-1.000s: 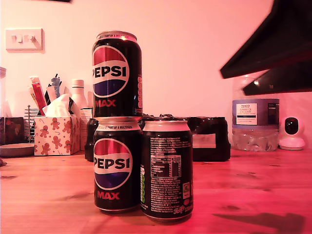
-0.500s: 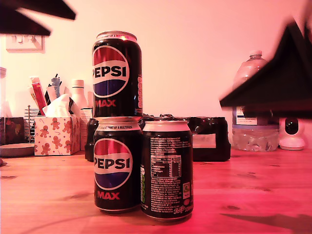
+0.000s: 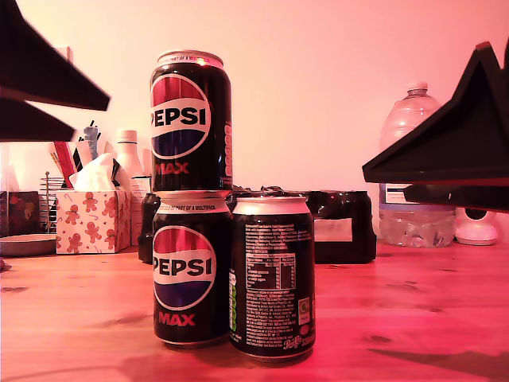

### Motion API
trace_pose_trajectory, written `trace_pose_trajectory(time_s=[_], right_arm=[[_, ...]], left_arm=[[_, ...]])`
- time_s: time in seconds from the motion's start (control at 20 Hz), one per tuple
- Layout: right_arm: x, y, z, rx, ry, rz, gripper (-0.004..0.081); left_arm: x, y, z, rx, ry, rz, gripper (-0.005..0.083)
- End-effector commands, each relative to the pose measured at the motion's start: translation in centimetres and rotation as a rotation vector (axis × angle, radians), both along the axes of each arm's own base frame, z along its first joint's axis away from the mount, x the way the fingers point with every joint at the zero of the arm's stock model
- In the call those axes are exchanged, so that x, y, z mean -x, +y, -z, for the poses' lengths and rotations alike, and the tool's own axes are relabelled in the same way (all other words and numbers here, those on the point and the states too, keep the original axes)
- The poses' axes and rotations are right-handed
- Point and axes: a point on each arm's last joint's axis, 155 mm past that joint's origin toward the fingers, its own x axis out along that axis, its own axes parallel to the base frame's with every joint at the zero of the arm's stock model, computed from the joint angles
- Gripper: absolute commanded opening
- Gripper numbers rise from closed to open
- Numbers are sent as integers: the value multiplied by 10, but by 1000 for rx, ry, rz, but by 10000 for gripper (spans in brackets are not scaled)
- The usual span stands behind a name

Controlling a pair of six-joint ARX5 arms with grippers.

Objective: Stack up the Pepsi cans on top of each other

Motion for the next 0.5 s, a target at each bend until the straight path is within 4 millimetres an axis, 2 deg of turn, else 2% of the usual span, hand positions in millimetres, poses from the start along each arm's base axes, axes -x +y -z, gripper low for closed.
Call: trace_pose_trajectory(time_s=[0.0,0.1,0.15,0.2,0.3,0.35,0.4,0.45], right_arm=[[3,0,6,-12,37,-2,705],[3,1,6,-50,87,14,705],[3,1,6,-62,104,18,705],[3,1,6,-74,120,24,705],[2,0,5,-88,135,37,705],[1,-1,6,-85,134,41,705],[2,-1,7,-66,114,33,705],[2,-1,9,-41,93,25,705]], left_arm=[[2,-1,5,15,35,-3,726],[-5,5,7,18,51,-65,705],[-5,7,9,13,62,-75,636],[-7,9,12,4,67,-90,511],[-7,11,17,-18,73,-95,135],[-8,14,18,-44,51,-101,16],[-12,19,21,-58,51,-134,21],[-17,23,22,-69,45,-167,64]])
